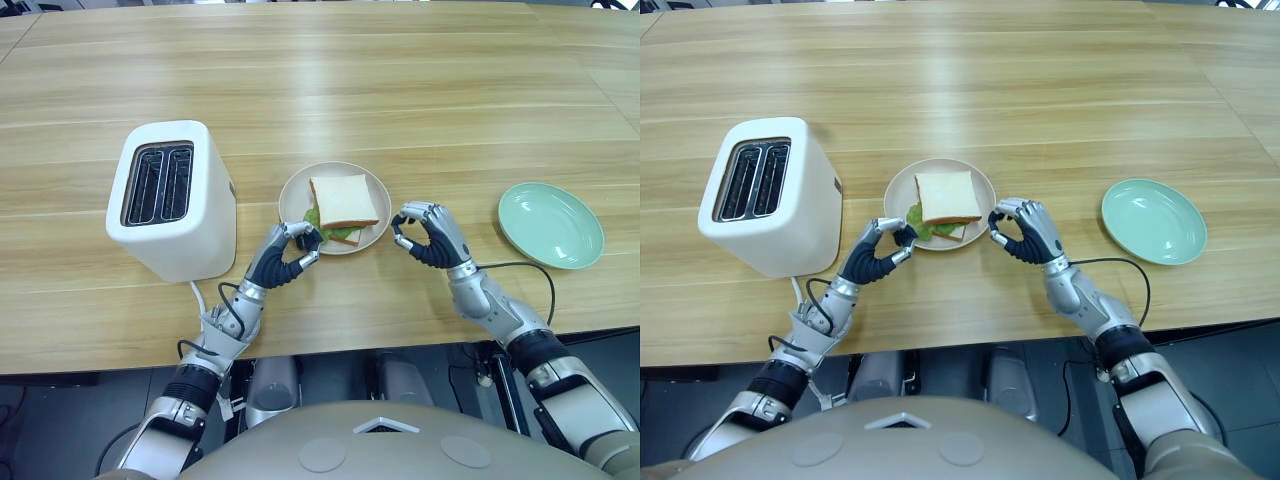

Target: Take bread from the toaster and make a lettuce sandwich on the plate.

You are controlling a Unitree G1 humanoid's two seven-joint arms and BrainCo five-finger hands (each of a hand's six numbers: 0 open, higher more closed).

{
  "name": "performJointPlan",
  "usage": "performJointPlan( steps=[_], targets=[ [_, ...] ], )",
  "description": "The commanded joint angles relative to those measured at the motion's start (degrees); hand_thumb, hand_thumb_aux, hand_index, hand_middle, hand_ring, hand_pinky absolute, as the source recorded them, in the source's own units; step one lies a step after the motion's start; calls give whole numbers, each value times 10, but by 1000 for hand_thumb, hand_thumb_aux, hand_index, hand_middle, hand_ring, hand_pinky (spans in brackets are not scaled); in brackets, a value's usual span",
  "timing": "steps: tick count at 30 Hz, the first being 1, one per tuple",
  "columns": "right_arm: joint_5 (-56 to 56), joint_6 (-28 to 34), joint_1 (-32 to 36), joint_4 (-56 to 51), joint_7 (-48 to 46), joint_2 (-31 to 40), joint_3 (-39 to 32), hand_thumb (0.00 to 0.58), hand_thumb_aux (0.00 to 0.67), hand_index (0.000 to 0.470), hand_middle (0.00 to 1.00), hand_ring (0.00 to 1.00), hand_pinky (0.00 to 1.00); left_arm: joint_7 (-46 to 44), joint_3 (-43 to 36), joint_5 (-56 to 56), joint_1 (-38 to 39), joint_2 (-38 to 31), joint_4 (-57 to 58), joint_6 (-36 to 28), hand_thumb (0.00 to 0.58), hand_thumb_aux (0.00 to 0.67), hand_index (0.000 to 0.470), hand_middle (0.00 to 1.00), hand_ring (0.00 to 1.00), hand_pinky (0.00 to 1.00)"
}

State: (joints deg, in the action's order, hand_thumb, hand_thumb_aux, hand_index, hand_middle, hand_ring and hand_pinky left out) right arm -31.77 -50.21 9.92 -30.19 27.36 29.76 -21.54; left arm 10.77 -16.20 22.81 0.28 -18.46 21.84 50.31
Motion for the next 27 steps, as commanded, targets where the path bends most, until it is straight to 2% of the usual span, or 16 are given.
performJointPlan(
  steps=[1,4,7,15,21,27],
  targets=[
    [56,-29,-27,19,-114,11,-21,580,670,460,1000,1000,1000,-49,-25,22,16,-24,3,15,580,670,460,1000,1000,1000],
    [47,-24,-28,0,-156,-1,-29,580,670,460,1000,1000,1000,-62,-38,51,6,-32,31,2,580,670,460,1000,1000,1000],
    [13,-6,-8,-38,-156,-21,-30,580,670,460,1000,1000,1000,-37,-35,90,-24,-31,70,-22,580,670,460,1000,1000,1000],
    [-111,45,87,-164,-70,-63,-61,580,670,460,1000,1000,1000,32,-54,158,-123,-4,179,-62,580,670,460,1000,1000,1000],
    [-143,59,158,-274,-18,-91,-88,580,670,460,1000,1000,1000,68,-71,175,-201,12,277,-80,580,670,460,1000,1000,1000],
    [-148,98,238,-382,22,-129,-99,580,670,460,1000,1000,1000,119,-77,175,-281,30,398,-93,580,670,460,1000,1000,1000]
  ],
)
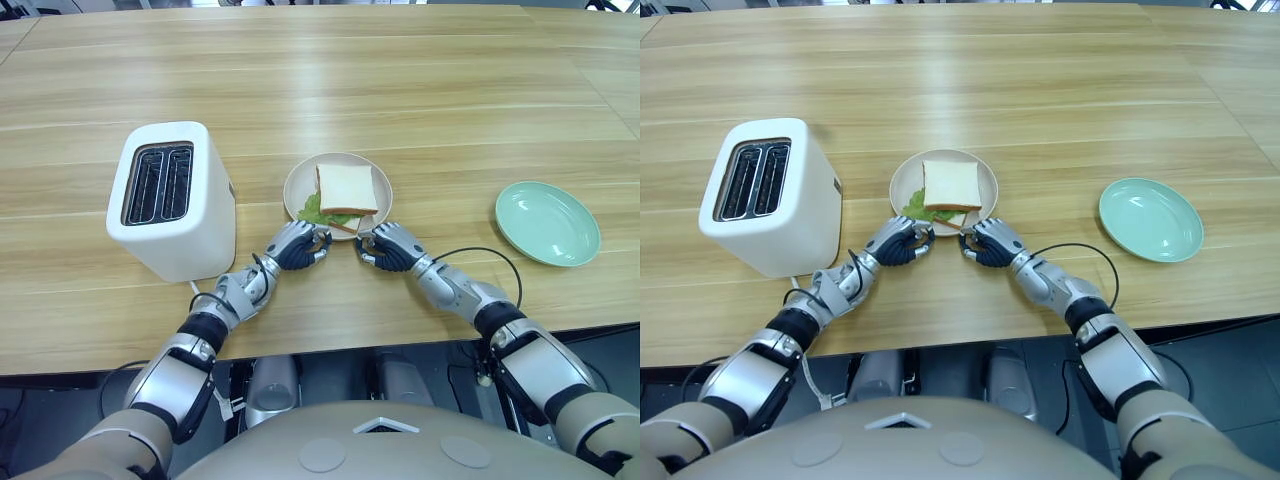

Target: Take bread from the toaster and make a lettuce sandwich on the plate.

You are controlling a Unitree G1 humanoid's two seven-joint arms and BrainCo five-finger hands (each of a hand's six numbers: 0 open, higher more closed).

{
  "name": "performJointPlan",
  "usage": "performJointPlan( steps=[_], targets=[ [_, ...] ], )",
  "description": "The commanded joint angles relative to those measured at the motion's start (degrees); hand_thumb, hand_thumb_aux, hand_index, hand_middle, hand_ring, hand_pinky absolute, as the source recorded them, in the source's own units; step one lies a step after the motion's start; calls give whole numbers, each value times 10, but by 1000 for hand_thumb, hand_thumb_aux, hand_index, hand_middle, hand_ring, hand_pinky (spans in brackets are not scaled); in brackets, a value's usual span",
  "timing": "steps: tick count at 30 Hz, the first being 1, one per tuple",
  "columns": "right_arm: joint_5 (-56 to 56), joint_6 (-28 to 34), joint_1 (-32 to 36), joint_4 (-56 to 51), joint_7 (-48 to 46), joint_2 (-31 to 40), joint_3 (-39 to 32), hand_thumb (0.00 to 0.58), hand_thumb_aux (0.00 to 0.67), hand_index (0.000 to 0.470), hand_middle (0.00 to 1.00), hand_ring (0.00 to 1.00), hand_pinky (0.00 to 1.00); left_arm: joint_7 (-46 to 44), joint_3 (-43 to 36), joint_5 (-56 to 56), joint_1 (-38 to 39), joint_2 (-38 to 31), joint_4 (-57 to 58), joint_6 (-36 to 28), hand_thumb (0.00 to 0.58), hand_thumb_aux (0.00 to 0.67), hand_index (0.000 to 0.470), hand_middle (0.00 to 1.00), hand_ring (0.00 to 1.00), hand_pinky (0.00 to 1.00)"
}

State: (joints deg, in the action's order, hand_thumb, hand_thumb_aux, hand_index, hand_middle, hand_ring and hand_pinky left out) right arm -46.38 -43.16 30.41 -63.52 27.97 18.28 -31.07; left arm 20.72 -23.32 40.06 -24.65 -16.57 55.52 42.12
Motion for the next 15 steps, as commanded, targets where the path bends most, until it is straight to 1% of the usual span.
performJointPlan(
  steps=[1,4,7,10,15],
  targets=[
    [0,37,45,-63,20,-21,-3,580,670,460,1000,1000,1000,25,-5,-2,-46,15,80,-14,580,670,460,1000,1000,1000],
    [11,69,80,-100,23,-37,7,580,670,460,1000,1000,1000,40,-7,-2,-95,27,135,-28,580,670,460,1000,1000,1000],
    [27,107,112,-125,10,-53,19,580,670,460,1000,1000,1000,44,-8,-2,-134,38,175,-57,580,670,460,1000,1000,1000],
    [40,142,137,-141,-5,-65,27,580,670,460,1000,1000,1000,34,-2,-12,-159,46,199,-78,580,670,460,1000,1000,1000],
    [58,182,161,-152,-30,-81,42,580,670,460,1000,1000,1000,15,15,-34,-184,53,218,-110,580,670,460,1000,1000,1000]
  ],
)
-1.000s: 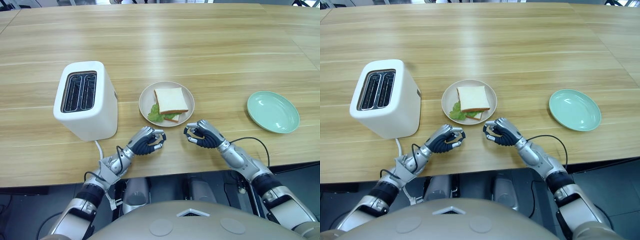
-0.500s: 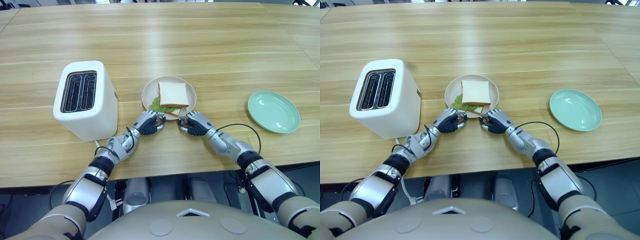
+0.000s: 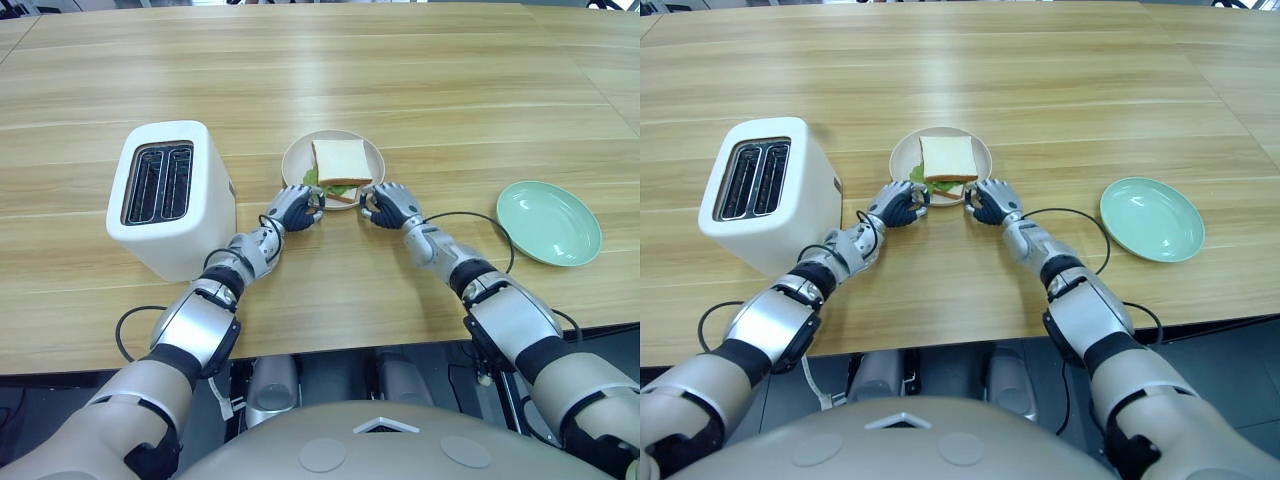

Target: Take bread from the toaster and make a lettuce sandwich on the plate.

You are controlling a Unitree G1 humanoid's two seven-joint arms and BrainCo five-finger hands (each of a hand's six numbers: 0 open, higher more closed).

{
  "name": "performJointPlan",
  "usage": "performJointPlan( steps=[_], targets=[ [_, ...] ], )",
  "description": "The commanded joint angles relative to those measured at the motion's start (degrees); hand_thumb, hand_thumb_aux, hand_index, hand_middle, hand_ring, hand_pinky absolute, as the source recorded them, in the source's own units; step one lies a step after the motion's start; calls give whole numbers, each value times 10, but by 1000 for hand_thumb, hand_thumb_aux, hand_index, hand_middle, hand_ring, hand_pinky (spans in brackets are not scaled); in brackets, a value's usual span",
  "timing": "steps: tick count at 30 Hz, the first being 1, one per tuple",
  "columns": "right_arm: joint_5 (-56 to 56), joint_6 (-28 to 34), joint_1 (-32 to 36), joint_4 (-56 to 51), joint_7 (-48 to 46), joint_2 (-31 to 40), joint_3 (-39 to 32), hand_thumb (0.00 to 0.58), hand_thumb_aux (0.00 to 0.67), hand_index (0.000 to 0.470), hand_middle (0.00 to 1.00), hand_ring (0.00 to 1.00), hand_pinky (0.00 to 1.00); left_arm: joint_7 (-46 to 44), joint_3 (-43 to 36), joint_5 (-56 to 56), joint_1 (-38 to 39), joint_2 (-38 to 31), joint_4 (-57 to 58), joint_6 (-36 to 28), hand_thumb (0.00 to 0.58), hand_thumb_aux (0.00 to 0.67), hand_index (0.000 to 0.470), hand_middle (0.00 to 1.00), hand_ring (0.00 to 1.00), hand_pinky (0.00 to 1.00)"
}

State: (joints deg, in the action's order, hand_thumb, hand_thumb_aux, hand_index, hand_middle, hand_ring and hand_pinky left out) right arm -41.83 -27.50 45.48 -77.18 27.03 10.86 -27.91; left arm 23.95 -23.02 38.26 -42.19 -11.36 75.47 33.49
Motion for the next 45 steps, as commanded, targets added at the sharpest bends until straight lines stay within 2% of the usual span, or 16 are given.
performJointPlan(
  steps=[1,8,10,13,14,15,16,17,18,19,22,25,33,37,45],
  targets=[
    [14,31,13,-16,-24,-9,12,580,670,460,1000,1000,1000,-19,14,-20,-12,2,20,-28,580,670,460,1000,1000,1000],
    [22,30,-3,-15,-12,-19,18,580,670,460,1000,1000,1000,-5,25,-35,-5,3,18,-18,580,670,460,1000,1000,1000],
    [28,11,-12,-9,9,-18,22,580,670,460,1000,1000,1000,15,26,-38,8,0,10,9,580,670,460,1000,1000,1000],
    [41,-41,-30,6,45,-9,33,580,670,460,1000,1000,1000,44,36,-51,33,-7,-17,93,580,670,460,1000,1000,1000],
    [46,-62,-40,13,58,-4,38,580,670,460,937,937,937,55,36,-53,46,-10,-33,130,580,670,460,1000,1000,1000],
    [49,-83,-50,21,69,2,41,563,554,381,780,780,780,59,37,-56,60,-14,-52,165,580,652,447,1000,1000,1000],
    [53,-106,-59,31,79,8,44,563,554,381,780,780,780,63,36,-58,76,-19,-75,196,580,652,447,1000,1000,1000],
    [58,-131,-71,45,87,16,49,0,0,0,333,333,333,67,36,-57,97,-28,-110,225,104,63,43,0,0,0],
    [62,-154,-82,63,98,25,53,0,0,0,200,200,200,65,40,-61,117,-35,-145,247,0,0,0,0,0,0],
    [68,-178,-95,85,104,35,60,0,0,0,0,0,0,54,50,-81,141,-39,-185,269,0,0,0,0,0,0],
    [99,-238,-143,171,100,64,89,0,0,0,0,0,0,11,79,-161,205,-46,-300,301,0,0,0,0,0,0],
    [113,-248,-185,259,93,88,115,0,0,0,0,0,0,-19,107,-228,258,-48,-396,295,0,0,0,0,0,0],
    [129,-251,-282,418,61,60,137,0,0,0,0,0,0,-54,171,-278,320,-15,-457,259,0,0,0,0,0,0],
    [123,-252,-284,427,52,38,141,0,0,0,0,0,0,-41,198,-258,322,11,-440,249,0,0,0,0,0,0],
    [99,-244,-246,387,73,22,150,0,0,0,0,0,0,0,235,-206,299,41,-406,257,0,0,0,0,0,0]
  ],
)
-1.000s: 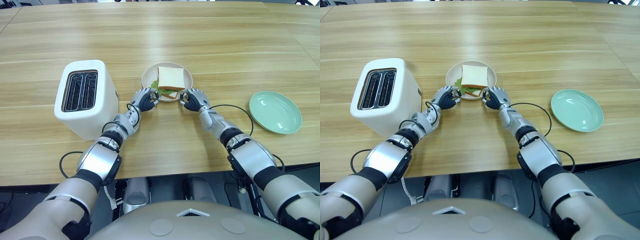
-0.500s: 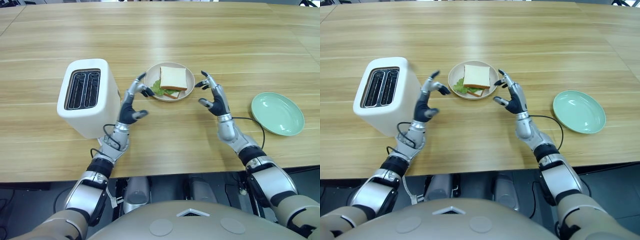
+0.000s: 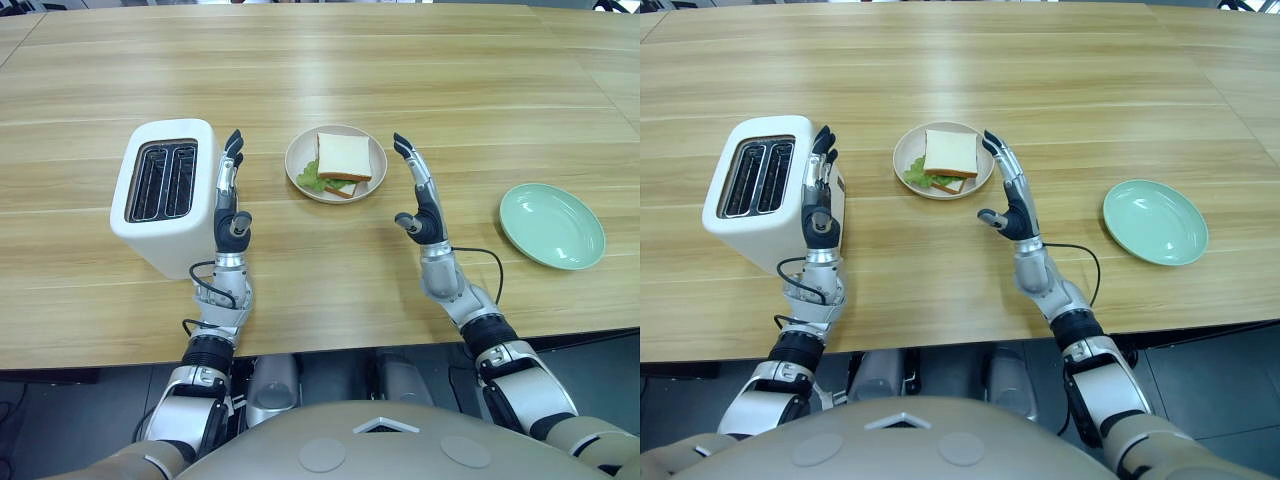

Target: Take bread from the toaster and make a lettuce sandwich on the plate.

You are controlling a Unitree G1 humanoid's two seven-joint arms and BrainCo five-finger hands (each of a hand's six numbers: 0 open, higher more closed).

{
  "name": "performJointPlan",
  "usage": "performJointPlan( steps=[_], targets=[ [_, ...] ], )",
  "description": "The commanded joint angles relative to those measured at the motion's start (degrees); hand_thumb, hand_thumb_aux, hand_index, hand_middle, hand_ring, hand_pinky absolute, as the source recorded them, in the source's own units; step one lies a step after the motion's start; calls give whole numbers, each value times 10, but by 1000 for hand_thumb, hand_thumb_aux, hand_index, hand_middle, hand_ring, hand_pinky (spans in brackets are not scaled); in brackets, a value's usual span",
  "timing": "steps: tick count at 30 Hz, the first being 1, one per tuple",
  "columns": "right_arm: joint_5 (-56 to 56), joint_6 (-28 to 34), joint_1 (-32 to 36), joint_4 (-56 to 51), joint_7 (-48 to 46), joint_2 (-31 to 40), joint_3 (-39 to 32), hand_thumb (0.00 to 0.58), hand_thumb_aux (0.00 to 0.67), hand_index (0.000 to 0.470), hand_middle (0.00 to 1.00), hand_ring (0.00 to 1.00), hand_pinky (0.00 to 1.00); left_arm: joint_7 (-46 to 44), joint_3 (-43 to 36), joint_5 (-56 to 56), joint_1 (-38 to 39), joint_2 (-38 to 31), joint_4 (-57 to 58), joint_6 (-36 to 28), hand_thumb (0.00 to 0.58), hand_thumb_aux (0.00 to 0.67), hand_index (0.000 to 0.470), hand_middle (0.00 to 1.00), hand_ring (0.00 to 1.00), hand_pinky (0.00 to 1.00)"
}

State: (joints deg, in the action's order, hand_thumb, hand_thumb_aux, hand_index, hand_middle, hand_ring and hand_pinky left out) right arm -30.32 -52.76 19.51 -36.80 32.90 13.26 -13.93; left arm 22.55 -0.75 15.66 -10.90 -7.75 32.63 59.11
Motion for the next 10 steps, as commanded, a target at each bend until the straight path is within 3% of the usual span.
performJointPlan(
  steps=[1,10],
  targets=[
    [-17,9,20,-21,21,-3,13,0,0,0,0,0,0,17,14,20,-20,7,28,3,0,0,0,0,0,0],
    [-32,19,36,-28,69,-18,30,0,0,0,0,0,0,53,23,50,-67,23,86,15,0,0,0,0,0,0]
  ],
)
